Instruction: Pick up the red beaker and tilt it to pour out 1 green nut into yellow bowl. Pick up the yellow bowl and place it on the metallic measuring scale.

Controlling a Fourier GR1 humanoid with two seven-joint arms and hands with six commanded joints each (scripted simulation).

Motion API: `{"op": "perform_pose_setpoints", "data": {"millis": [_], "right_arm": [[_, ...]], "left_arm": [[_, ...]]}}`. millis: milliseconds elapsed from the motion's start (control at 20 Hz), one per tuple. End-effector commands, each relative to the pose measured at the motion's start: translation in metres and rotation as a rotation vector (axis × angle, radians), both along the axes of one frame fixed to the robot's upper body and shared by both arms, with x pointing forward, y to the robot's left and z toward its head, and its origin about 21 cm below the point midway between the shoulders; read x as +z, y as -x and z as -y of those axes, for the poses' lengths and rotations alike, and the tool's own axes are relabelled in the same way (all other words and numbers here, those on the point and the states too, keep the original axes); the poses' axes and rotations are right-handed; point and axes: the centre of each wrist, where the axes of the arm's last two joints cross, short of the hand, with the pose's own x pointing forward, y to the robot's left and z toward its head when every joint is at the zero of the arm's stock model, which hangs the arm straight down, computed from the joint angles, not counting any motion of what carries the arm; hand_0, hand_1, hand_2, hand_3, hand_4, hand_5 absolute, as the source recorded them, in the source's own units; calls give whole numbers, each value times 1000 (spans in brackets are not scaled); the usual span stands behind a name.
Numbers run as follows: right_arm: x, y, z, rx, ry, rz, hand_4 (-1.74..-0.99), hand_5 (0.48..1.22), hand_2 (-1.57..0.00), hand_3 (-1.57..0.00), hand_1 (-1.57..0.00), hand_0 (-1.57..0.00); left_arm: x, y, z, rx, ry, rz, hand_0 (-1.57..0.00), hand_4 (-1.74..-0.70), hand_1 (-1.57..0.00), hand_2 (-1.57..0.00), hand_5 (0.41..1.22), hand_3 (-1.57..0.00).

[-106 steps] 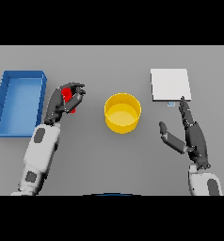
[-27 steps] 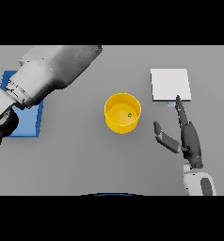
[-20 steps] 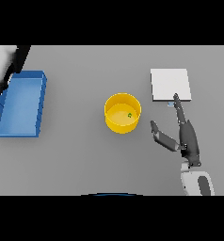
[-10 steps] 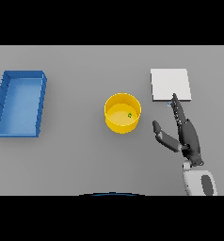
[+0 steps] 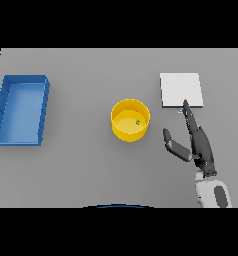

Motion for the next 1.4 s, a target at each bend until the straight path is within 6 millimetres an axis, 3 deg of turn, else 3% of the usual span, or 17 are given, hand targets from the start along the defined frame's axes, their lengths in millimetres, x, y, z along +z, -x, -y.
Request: {"op": "perform_pose_setpoints", "data": {"millis": [0,300,500,550,650,700,800,950,1100,1150,1350], "right_arm": [[-3,-2,-2,-3,0,-13,-1207,708,1,1,1,1],[-3,1,1,-8,1,-4,-1186,687,1,1,1,1],[1,0,-3,-6,-24,-13,-1168,679,1,1,1,1],[-1,0,-3,-9,-16,-15,-1165,678,1,1,1,1],[1,-3,0,-14,-2,-17,-1163,671,1,1,1,1],[0,-3,-1,-14,-1,-20,-1159,669,1,1,1,1],[-3,-2,0,2,0,-10,-1162,671,1,1,1,1],[-1,-1,2,6,2,0,-1147,680,1,1,1,1],[0,1,-1,13,-3,-14,-1156,690,1,1,1,1],[-1,2,-2,7,4,-18,-1160,688,1,1,1,1],[-1,1,-5,-9,18,-23,-1178,679,1,1,1,1]], "left_arm": [[-4,9,-2,18,14,2,-1571,-1741,-1571,-1571,1221,-1376],[-38,48,14,71,93,-47,-1571,-1741,-1571,-1571,1221,-1383],[-53,63,13,49,142,-129,-1571,-1735,-1571,-1571,955,-1366],[-54,67,15,10,133,-156,-1571,-1661,-1571,-1571,888,-1407],[-47,74,16,-96,103,-171,-1571,-1311,-1545,-1489,774,-1238],[-47,78,15,-154,87,-174,-1495,-1155,-1380,-1311,740,-1098],[-42,84,8,-232,113,-205,-1003,-933,-883,-839,697,-707],[-47,88,10,-277,83,-268,-513,-785,-452,-429,656,-361],[-47,83,11,-275,40,-262,-262,-741,-231,-219,648,-185],[-55,82,11,-270,28,-261,-209,-729,-184,-175,647,-147],[-54,76,12,-248,0,-210,-85,-705,-75,-71,653,-60]]}}
